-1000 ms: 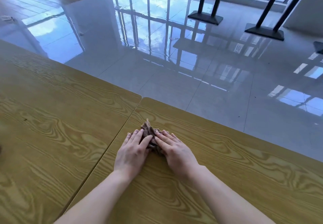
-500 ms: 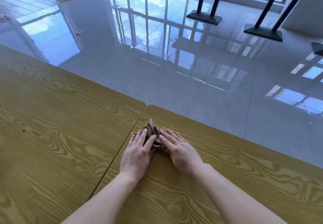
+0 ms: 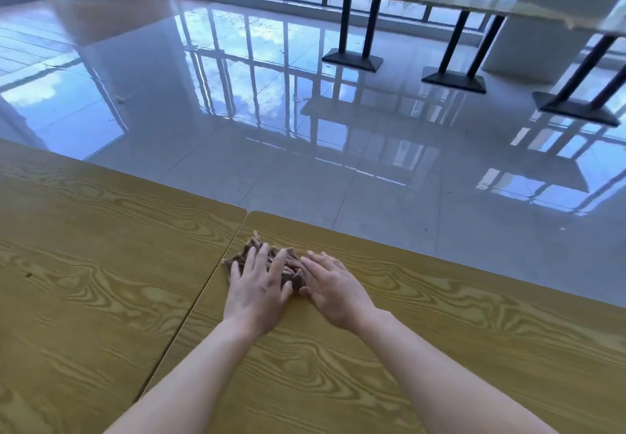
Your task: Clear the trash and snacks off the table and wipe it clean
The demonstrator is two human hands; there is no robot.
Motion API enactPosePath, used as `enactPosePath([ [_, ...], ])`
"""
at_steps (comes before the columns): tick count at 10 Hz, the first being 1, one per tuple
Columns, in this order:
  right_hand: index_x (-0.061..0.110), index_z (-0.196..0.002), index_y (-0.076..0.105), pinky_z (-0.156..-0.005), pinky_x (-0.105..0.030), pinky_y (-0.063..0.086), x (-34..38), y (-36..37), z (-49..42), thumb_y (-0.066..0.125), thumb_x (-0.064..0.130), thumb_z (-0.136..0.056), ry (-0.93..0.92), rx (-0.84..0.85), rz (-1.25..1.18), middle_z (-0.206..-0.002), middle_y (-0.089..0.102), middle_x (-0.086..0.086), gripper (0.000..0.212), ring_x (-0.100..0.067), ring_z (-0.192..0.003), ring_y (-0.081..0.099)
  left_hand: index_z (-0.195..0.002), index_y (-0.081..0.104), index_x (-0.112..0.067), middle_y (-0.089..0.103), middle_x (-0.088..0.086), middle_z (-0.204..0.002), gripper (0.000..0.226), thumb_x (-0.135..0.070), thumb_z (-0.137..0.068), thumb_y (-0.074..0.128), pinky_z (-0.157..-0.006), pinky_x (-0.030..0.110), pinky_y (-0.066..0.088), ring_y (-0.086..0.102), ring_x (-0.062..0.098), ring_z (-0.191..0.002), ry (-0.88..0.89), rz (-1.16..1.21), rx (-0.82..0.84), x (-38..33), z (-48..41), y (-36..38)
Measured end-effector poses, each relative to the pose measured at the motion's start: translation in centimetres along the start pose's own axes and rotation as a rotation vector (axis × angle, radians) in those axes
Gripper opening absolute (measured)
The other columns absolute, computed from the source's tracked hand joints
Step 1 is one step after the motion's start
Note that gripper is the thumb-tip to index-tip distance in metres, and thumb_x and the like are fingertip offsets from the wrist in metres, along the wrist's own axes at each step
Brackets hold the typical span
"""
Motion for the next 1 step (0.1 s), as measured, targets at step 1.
enactPosePath([
  [1, 0.023, -0.152, 0.032, -0.121, -0.034, 0.016, -0.91, -3.48, 3.11, 0.056, 0.040, -0.096, 0.029, -0.077, 0.080, -0.159, 0.031, -0.001, 0.063, -0.021, -0.148, 0.020, -0.152, 0.020, -0.027, 0.019, 0.011, -0.160, 0.066, -0.050, -0.094, 0.044, -0.116, 0.053, 0.018, 0.010, 0.029, -0.148, 0.034, 0.028, -0.021, -3.75, 1.10, -1.96],
])
Point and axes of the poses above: each hand's wrist, its own z-axis away from the middle knuckle, its own y-axis out of the palm, x = y × z, the point moved 1 cm from there along -z, towards the middle knuckle
